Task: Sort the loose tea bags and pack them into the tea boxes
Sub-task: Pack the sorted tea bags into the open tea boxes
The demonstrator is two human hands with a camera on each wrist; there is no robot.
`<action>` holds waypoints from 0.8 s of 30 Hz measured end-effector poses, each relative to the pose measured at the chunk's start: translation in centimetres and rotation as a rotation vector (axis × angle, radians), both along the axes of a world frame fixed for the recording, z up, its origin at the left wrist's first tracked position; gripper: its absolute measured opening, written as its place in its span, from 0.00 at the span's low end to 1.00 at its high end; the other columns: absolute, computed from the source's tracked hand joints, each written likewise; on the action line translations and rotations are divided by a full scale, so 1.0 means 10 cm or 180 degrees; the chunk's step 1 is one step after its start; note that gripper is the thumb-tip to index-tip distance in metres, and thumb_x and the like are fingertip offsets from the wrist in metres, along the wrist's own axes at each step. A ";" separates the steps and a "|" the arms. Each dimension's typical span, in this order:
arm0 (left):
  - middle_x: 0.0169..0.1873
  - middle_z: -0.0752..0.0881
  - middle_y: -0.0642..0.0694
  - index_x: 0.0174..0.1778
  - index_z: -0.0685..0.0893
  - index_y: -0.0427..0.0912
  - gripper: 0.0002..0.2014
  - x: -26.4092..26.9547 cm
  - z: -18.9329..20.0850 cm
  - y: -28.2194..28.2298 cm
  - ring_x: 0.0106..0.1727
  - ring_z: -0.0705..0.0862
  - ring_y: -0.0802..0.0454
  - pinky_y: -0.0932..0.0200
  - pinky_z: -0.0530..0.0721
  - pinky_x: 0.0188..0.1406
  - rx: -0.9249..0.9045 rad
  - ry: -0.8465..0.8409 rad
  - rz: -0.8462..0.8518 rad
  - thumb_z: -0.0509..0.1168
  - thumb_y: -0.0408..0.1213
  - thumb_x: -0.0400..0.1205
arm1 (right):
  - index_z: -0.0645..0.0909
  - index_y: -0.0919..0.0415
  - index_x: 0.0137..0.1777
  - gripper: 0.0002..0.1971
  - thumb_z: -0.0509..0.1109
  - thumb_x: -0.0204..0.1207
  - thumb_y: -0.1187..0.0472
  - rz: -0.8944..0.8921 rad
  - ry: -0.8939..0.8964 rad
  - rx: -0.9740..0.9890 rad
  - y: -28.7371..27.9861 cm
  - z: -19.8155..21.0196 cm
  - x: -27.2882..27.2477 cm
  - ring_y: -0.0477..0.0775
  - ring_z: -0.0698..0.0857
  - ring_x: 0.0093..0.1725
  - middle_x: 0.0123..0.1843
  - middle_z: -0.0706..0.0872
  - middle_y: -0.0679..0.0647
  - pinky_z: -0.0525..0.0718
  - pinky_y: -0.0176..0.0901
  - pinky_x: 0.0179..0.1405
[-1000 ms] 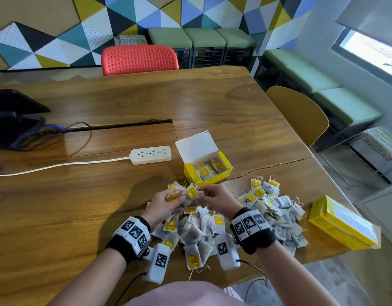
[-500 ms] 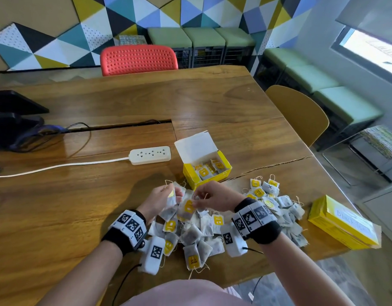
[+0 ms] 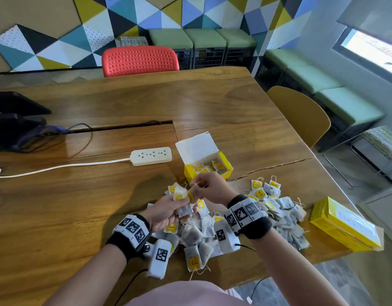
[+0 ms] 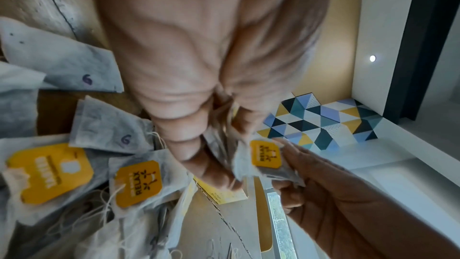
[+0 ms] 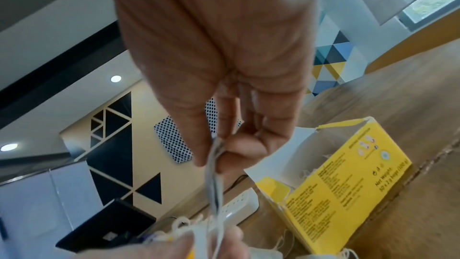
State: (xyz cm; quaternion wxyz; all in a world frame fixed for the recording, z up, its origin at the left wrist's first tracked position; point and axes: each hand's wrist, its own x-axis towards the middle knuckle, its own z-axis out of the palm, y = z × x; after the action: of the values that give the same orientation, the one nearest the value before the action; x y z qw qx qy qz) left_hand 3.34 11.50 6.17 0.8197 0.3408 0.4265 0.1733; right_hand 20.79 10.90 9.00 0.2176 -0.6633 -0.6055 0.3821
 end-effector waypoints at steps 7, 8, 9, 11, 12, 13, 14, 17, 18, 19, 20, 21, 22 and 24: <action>0.55 0.86 0.35 0.61 0.79 0.32 0.13 0.05 -0.08 0.09 0.53 0.86 0.47 0.53 0.84 0.54 -0.0010 0.0086 0.0723 0.52 0.34 0.90 | 0.81 0.63 0.39 0.07 0.76 0.72 0.70 -0.0926 0.1697 -0.0035 -0.16 0.10 -0.14 0.42 0.82 0.27 0.31 0.84 0.54 0.81 0.33 0.28; 0.55 0.86 0.37 0.59 0.80 0.33 0.13 0.07 -0.06 0.09 0.53 0.86 0.47 0.53 0.83 0.56 -0.0027 0.0032 0.0746 0.53 0.34 0.89 | 0.80 0.64 0.38 0.07 0.76 0.72 0.72 -0.0976 0.1914 -0.0179 -0.18 0.07 -0.19 0.43 0.83 0.27 0.31 0.83 0.55 0.84 0.35 0.31; 0.53 0.87 0.38 0.58 0.81 0.34 0.12 0.09 -0.02 0.09 0.52 0.85 0.48 0.54 0.83 0.56 -0.0045 -0.0048 0.0767 0.53 0.34 0.89 | 0.79 0.65 0.37 0.08 0.75 0.72 0.73 -0.1050 0.2022 -0.0307 -0.19 0.02 -0.23 0.45 0.83 0.28 0.31 0.83 0.56 0.88 0.38 0.34; 0.48 0.87 0.39 0.57 0.80 0.34 0.12 0.12 0.04 0.08 0.48 0.85 0.48 0.55 0.86 0.52 -0.0144 -0.0239 0.0868 0.51 0.33 0.89 | 0.80 0.65 0.36 0.09 0.77 0.70 0.73 -0.1201 0.1914 -0.0428 -0.19 -0.10 -0.28 0.47 0.84 0.28 0.31 0.83 0.57 0.89 0.41 0.38; 0.46 0.87 0.37 0.58 0.78 0.33 0.13 0.12 0.05 0.09 0.45 0.86 0.48 0.57 0.88 0.46 -0.0218 -0.0328 0.0958 0.50 0.33 0.90 | 0.80 0.66 0.36 0.08 0.78 0.69 0.73 -0.1228 0.1742 -0.0433 -0.19 -0.16 -0.29 0.48 0.85 0.28 0.32 0.84 0.58 0.90 0.43 0.39; 0.46 0.87 0.34 0.60 0.77 0.31 0.14 0.12 0.05 0.09 0.44 0.87 0.47 0.57 0.89 0.40 -0.0267 -0.0375 0.1032 0.48 0.34 0.90 | 0.82 0.66 0.37 0.07 0.79 0.68 0.72 -0.1227 0.1582 -0.0423 -0.19 -0.20 -0.30 0.50 0.86 0.30 0.33 0.85 0.60 0.90 0.46 0.41; 0.47 0.87 0.32 0.62 0.76 0.30 0.15 0.12 0.05 0.10 0.43 0.87 0.45 0.58 0.89 0.35 -0.0299 -0.0404 0.1093 0.47 0.34 0.91 | 0.83 0.67 0.37 0.07 0.80 0.67 0.71 -0.1221 0.1468 -0.0402 -0.19 -0.23 -0.30 0.52 0.87 0.32 0.34 0.87 0.61 0.90 0.50 0.43; 0.46 0.87 0.33 0.61 0.76 0.30 0.17 0.09 0.03 0.10 0.43 0.86 0.46 0.57 0.88 0.39 -0.0324 -0.0418 0.1099 0.47 0.38 0.91 | 0.83 0.63 0.36 0.08 0.81 0.65 0.68 -0.1271 0.1303 -0.0364 -0.18 -0.28 -0.31 0.54 0.88 0.32 0.34 0.88 0.60 0.90 0.53 0.43; 0.47 0.86 0.34 0.60 0.77 0.30 0.19 0.08 0.03 0.09 0.45 0.86 0.46 0.54 0.87 0.48 -0.0333 -0.0473 0.1027 0.47 0.42 0.91 | 0.82 0.62 0.35 0.08 0.81 0.65 0.68 -0.1296 0.1266 -0.0360 -0.16 -0.28 -0.32 0.54 0.88 0.31 0.33 0.88 0.59 0.90 0.52 0.42; 0.49 0.86 0.33 0.58 0.78 0.31 0.20 0.08 0.03 0.09 0.47 0.85 0.45 0.50 0.83 0.57 -0.0326 -0.0540 0.0937 0.48 0.44 0.90 | 0.82 0.60 0.34 0.09 0.81 0.65 0.67 -0.1317 0.1230 -0.0367 -0.15 -0.30 -0.32 0.54 0.88 0.30 0.33 0.88 0.59 0.90 0.52 0.42; 0.49 0.86 0.33 0.58 0.78 0.31 0.20 0.08 0.04 0.08 0.48 0.85 0.44 0.47 0.80 0.62 -0.0283 -0.0588 0.0845 0.50 0.45 0.90 | 0.81 0.60 0.34 0.09 0.81 0.64 0.66 -0.1328 0.1195 -0.0388 -0.14 -0.31 -0.32 0.54 0.88 0.30 0.33 0.88 0.58 0.90 0.52 0.41; 0.48 0.87 0.34 0.59 0.78 0.31 0.18 0.08 0.04 0.08 0.48 0.86 0.45 0.45 0.79 0.63 -0.0180 -0.0585 0.0752 0.52 0.42 0.90 | 0.80 0.59 0.34 0.10 0.81 0.64 0.66 -0.1332 0.1180 -0.0413 -0.13 -0.31 -0.32 0.55 0.88 0.31 0.33 0.88 0.58 0.91 0.53 0.41; 0.47 0.87 0.35 0.60 0.78 0.30 0.15 0.07 0.01 0.09 0.46 0.86 0.46 0.45 0.79 0.62 -0.0062 -0.0542 0.0693 0.53 0.38 0.89 | 0.80 0.59 0.34 0.10 0.80 0.64 0.65 -0.1334 0.1174 -0.0422 -0.12 -0.32 -0.32 0.55 0.88 0.31 0.33 0.87 0.58 0.91 0.53 0.42; 0.49 0.86 0.34 0.62 0.78 0.29 0.13 0.06 -0.04 0.11 0.47 0.85 0.46 0.46 0.82 0.60 0.0111 -0.0402 0.0635 0.54 0.32 0.88 | 0.79 0.57 0.34 0.11 0.80 0.63 0.64 -0.1285 0.1116 -0.0390 -0.12 -0.31 -0.32 0.54 0.87 0.33 0.34 0.86 0.55 0.90 0.55 0.44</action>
State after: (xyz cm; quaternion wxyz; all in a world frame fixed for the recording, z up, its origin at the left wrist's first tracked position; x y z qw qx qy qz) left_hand 3.94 12.63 5.79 0.8176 0.2993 0.4027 0.2826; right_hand 17.58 9.73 5.85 0.3503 -0.7062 -0.3899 0.4759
